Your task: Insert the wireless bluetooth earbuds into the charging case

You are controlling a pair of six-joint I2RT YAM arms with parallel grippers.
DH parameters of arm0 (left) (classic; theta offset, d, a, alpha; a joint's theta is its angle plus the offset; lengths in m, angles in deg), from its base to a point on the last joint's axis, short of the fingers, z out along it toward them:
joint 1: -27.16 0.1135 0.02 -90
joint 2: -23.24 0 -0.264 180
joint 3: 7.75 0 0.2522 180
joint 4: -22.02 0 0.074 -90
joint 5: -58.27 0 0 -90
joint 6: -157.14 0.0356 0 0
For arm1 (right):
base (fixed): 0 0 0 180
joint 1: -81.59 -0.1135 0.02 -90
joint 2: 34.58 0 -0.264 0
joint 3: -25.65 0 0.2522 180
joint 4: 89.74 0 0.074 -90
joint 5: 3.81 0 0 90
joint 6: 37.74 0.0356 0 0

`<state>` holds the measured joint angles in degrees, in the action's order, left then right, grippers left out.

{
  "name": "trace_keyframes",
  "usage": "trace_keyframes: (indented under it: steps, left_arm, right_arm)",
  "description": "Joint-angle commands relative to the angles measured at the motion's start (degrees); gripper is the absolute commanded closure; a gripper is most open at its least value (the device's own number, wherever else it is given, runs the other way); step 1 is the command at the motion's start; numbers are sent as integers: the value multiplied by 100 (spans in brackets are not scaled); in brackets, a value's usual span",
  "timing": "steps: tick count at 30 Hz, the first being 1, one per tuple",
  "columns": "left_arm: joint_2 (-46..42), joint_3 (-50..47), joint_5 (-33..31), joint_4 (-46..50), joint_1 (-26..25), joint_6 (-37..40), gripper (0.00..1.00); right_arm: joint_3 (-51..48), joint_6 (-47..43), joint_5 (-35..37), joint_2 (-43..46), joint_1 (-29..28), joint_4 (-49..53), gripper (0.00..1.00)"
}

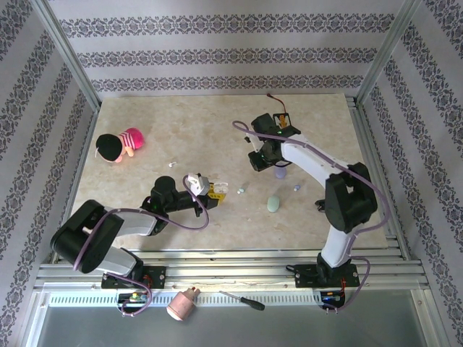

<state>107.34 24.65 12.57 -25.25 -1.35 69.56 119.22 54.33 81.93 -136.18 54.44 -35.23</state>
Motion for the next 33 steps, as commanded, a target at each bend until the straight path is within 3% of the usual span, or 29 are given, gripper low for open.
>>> trace_keyframes:
  steps: [1,8,15,25,33]
  left_arm:
    - [329,92,-212,-1278,-32,-407,97]
    - [785,278,-595,-1981,-40,-601,97]
    - [1051,511,-1006,-2062,-54,-655,96]
    - [1122,681,-1371,-2070,-120,-549,96]
    - [1110,707,-1433,-2070,-132,-571,96]
  right_arm:
    - [-362,446,-630,525,-76,-650,80]
    - [-974,968,-1310,1495,-139,-1455,80]
    - [-1348,1463,-2025,1965,-278,-2255,80]
    - [-1603,1956,-2590,1970,-543,-3241,80]
    - [-1574,1983,-2717,1798,-646,-3365,81]
